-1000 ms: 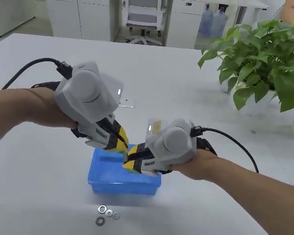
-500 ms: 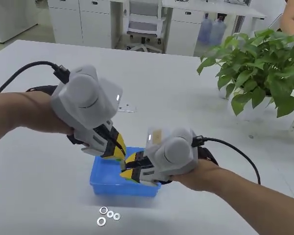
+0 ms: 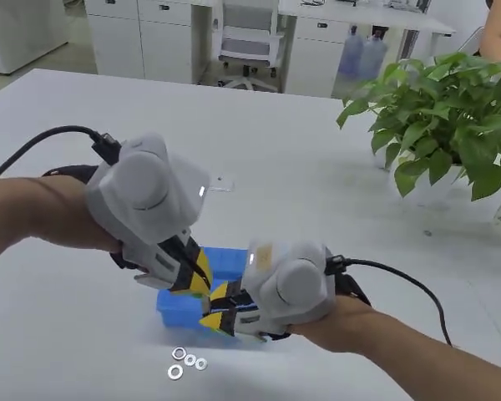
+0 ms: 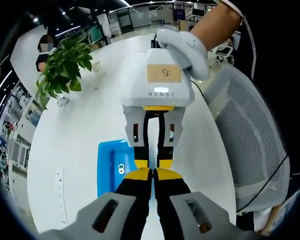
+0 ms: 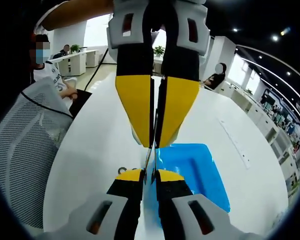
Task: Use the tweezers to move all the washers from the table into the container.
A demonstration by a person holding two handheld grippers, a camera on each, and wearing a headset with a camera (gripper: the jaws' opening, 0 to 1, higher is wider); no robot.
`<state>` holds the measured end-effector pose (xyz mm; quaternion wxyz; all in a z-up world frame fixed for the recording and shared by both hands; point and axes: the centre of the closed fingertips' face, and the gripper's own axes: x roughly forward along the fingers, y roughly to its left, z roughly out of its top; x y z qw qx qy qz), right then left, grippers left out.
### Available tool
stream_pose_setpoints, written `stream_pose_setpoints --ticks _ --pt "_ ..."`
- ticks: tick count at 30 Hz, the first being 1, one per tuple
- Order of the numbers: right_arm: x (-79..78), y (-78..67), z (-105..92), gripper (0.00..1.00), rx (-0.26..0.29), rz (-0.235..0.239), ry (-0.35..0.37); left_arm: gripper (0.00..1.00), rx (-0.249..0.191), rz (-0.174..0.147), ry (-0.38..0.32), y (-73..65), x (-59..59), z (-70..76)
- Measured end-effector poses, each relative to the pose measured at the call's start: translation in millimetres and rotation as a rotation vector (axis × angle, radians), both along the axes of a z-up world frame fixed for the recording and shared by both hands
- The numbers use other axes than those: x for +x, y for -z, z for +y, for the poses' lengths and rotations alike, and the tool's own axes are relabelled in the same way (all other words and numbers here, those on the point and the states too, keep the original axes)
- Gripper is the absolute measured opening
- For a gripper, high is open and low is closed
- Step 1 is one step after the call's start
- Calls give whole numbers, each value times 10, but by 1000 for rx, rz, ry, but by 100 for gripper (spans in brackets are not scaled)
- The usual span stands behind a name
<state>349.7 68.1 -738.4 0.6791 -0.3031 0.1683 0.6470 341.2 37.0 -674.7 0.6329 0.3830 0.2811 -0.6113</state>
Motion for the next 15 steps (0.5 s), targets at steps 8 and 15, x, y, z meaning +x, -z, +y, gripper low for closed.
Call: stream_pose_setpoints --ticks 8,15 --pt "-113 116 7 11 -7 22 -4 5 5 20 2 113 -97 0" --pt "-174 223 9 11 -16 41 -6 5 8 35 2 224 -136 10"
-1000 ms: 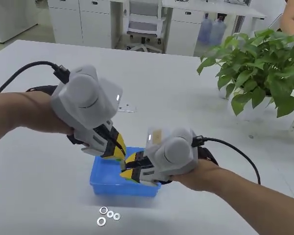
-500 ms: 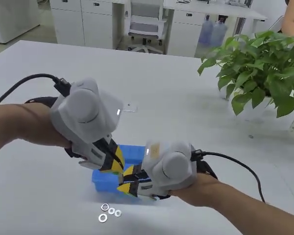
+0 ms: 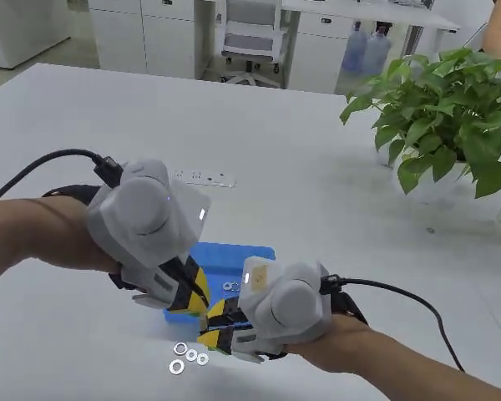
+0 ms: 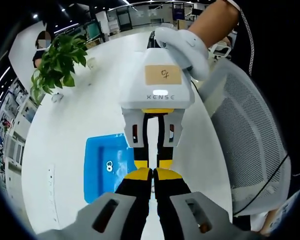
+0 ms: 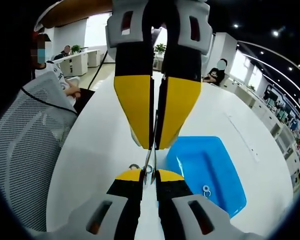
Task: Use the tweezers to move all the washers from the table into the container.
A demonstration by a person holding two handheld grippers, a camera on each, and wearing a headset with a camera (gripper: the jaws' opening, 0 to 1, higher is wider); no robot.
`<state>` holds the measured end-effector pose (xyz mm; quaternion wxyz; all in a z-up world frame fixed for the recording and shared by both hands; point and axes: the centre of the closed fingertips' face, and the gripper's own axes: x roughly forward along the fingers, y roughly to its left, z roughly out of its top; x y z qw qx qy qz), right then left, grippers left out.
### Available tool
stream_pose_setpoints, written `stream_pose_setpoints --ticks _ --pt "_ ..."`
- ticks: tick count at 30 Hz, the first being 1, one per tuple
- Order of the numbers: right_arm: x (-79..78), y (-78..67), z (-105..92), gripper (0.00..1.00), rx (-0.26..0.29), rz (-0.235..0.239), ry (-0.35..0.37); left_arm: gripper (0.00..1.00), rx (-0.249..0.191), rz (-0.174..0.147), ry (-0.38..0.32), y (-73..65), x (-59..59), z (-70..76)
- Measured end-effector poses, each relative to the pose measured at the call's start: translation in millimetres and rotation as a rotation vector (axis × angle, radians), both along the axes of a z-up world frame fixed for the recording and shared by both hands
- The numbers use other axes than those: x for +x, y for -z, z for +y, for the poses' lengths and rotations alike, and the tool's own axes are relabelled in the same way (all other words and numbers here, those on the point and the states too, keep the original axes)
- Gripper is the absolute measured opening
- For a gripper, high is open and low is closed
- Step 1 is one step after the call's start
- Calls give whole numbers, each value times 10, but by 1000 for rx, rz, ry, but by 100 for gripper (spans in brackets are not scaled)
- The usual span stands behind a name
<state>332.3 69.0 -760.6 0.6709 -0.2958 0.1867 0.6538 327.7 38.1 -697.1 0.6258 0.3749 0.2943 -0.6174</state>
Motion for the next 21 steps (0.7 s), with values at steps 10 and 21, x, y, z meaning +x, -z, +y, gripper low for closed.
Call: stream_pose_setpoints --ticks 10,21 --pt "-81 144 12 11 -12 22 -3 6 10 15 4 143 -70 20" --pt "-132 246 40 11 -22 41 -12 6 13 33 5 230 -121 62"
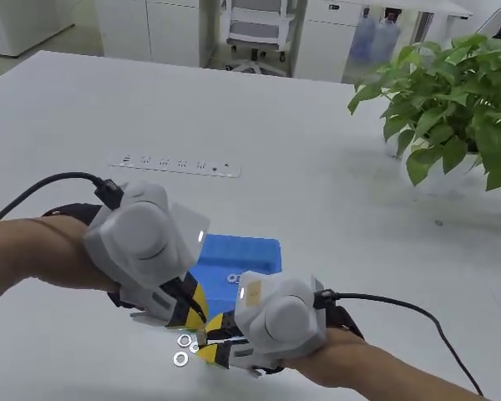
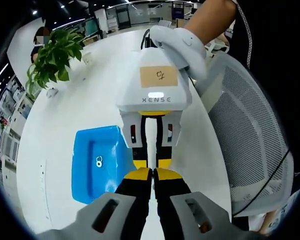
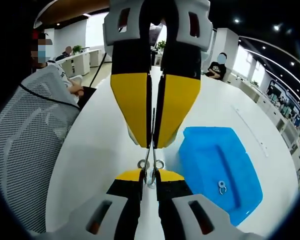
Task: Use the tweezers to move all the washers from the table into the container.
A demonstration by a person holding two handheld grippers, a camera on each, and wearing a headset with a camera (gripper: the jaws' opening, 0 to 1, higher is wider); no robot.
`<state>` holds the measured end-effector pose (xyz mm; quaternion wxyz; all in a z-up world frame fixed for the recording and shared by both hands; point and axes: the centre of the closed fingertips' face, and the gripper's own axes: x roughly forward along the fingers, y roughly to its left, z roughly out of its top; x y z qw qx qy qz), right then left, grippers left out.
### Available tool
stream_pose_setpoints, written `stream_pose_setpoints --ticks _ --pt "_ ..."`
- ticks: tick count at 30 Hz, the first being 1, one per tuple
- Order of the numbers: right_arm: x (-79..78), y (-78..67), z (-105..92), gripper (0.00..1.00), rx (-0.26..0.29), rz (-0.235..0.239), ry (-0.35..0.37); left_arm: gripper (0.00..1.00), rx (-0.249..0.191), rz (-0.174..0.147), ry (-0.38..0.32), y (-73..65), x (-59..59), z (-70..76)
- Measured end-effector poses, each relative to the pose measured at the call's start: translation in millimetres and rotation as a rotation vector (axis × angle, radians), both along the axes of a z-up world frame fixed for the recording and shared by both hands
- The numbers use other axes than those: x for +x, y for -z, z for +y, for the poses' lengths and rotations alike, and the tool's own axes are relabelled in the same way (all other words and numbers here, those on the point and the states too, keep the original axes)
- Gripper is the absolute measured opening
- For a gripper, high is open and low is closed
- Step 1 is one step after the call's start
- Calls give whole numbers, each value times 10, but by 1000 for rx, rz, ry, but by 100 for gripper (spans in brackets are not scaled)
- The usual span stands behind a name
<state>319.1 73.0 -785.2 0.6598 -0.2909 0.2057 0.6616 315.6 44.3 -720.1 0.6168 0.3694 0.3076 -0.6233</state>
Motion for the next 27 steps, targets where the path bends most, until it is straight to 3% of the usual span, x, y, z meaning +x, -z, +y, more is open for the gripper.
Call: stream_pose_setpoints --ticks 14,27 --pt "26 22 3 12 4 5 13 6 -19 -1 -2 -7 64 -2" --pt "44 -19 -15 12 19 20 45 6 -25 19 10 -1 90 -16"
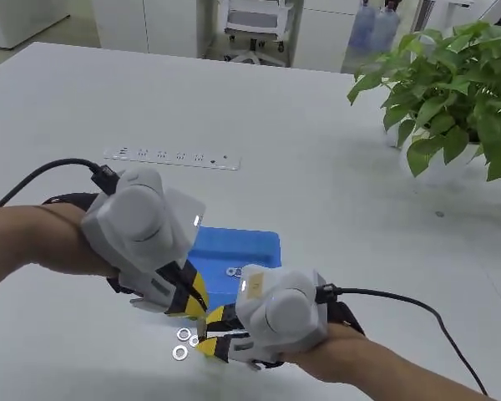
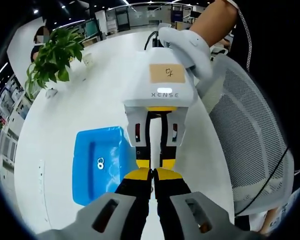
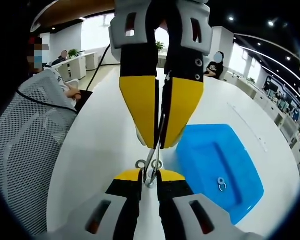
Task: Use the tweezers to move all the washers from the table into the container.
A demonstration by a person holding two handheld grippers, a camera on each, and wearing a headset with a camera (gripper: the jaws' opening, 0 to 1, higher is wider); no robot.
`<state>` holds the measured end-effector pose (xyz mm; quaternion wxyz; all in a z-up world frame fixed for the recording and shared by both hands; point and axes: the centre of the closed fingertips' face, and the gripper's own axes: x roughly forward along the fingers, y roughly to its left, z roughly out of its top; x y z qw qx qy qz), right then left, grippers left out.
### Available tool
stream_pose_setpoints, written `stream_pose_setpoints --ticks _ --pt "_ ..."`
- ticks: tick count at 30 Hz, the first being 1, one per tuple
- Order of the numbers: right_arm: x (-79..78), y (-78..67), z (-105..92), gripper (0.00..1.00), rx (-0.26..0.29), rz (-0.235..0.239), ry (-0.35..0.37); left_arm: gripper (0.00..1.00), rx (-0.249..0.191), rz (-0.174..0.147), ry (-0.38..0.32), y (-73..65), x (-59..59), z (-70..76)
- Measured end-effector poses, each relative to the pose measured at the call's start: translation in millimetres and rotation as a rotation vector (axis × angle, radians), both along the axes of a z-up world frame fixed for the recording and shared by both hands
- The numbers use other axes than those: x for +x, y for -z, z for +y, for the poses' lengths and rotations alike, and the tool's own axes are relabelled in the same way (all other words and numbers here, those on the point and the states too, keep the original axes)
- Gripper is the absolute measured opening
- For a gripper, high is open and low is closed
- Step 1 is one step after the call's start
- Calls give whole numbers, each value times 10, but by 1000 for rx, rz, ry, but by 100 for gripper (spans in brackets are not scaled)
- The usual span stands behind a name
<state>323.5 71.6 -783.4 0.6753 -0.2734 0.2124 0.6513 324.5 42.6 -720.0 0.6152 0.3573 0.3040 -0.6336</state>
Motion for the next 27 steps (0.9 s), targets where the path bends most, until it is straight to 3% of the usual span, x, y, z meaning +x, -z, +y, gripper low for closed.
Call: stream_pose_setpoints --ticks 9,27 --pt "4 5 -6 10 3 39 31 6 -3 7 -3 8 1 -11" --pt "-32 -58 -16 9 -8 42 25 6 20 3 13 -54 -41 -11"
